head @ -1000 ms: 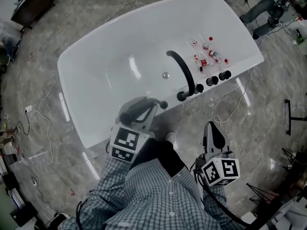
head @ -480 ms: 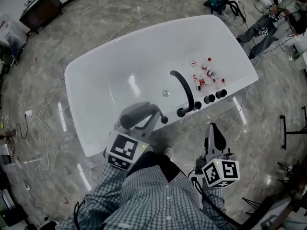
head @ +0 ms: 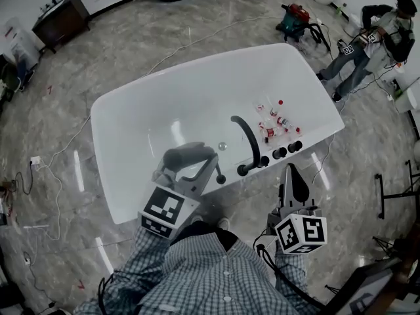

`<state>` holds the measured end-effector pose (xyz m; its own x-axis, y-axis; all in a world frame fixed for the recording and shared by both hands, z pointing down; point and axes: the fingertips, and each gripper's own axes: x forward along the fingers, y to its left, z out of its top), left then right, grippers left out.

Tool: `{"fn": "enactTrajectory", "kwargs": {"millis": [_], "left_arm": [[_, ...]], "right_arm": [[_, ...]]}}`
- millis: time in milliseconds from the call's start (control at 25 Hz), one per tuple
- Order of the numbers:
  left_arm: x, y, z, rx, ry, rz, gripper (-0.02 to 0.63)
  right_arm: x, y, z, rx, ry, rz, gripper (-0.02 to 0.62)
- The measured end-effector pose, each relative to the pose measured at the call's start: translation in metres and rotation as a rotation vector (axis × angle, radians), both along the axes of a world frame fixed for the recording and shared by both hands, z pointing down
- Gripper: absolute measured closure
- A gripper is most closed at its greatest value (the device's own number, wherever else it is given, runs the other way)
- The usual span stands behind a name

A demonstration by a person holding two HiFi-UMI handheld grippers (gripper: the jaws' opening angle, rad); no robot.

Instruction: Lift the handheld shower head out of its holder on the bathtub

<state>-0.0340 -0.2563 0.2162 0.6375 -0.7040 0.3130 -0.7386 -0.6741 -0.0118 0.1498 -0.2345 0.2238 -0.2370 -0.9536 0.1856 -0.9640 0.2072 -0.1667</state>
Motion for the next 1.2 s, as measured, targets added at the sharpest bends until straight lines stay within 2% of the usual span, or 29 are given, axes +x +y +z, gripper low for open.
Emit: {"fn": "enactTrajectory", "kwargs": {"millis": [280,720,880,1080,1200], "left_arm": [[-0.018,0.001,-0.038,0.051,0.038,-0.006,0.48],[-0.012,0.006,-0.084,0.169,0.073,0.038,0.48],[-0.013,0.007,-0.096,0.187,0.081,0.043,0.48],[-0.033,0.014,-0.122,0.216,0.094,0.043,0.48],[-0.034,0.018,-0.132,0.236,0.106,0.04,0.48]], "right_arm": [[-0.006,-0.003,-0.02,0.037,0.02,-0.017,0.578],[0.003,-0.004,-0.04,0.073,0.029,-0.012,0.578],[0.001,-0.007,-0.061,0.12,0.049,-0.029,0.578],[-0.013,-0.004,-0.095,0.162,-0.014,-0.045,0.578],[-0.008,-0.004,-0.101,0.182,-0.044,-0.044,0.578]]}}
